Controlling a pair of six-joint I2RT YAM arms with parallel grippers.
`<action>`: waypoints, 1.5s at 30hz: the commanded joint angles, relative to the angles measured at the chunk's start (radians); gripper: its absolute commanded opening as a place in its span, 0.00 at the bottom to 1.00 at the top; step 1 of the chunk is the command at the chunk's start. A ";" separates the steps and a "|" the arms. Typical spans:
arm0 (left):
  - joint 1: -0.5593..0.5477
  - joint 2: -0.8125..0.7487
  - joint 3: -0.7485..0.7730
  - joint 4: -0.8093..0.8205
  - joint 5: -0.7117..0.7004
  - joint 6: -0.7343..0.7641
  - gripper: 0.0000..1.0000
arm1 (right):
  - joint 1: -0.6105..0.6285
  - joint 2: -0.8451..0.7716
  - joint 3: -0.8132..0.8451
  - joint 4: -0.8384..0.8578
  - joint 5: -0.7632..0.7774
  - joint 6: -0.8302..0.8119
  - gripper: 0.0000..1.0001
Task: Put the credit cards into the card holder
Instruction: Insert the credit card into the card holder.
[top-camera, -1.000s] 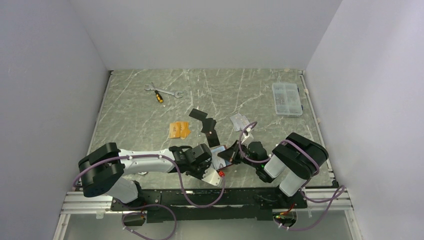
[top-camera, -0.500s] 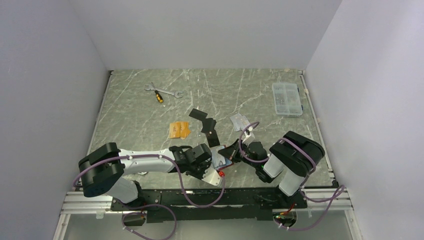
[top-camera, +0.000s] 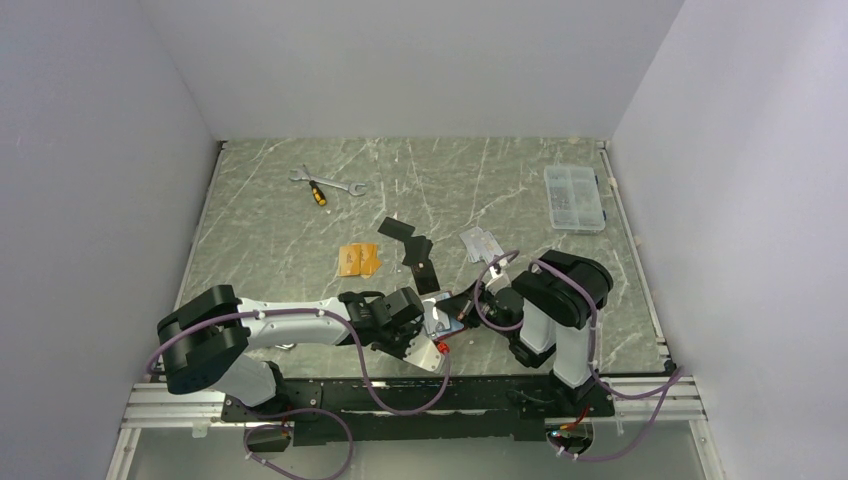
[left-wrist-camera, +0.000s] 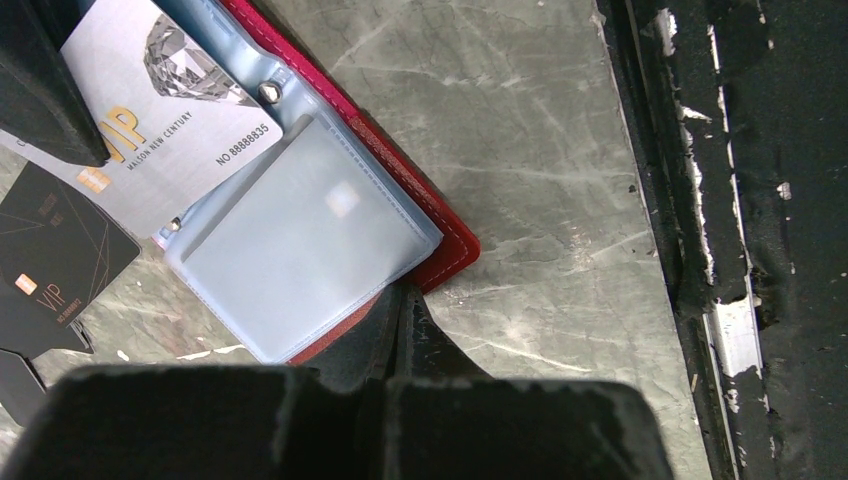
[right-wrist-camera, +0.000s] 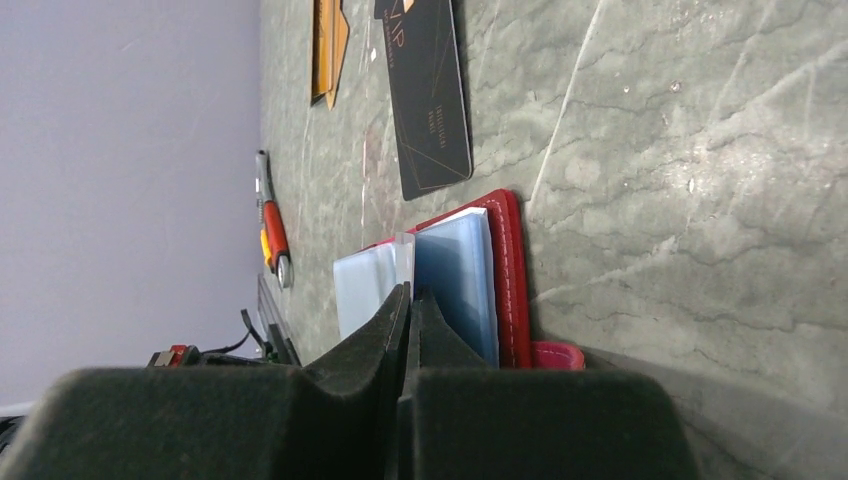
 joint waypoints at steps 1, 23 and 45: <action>-0.005 0.005 0.026 -0.007 -0.005 -0.014 0.00 | 0.011 0.043 -0.025 0.210 -0.009 0.020 0.00; -0.005 -0.006 0.022 -0.016 -0.007 -0.012 0.00 | 0.019 -0.020 -0.023 0.212 -0.018 0.062 0.00; -0.006 -0.021 0.014 -0.022 -0.007 -0.015 0.00 | 0.020 -0.079 -0.008 0.116 -0.011 -0.010 0.00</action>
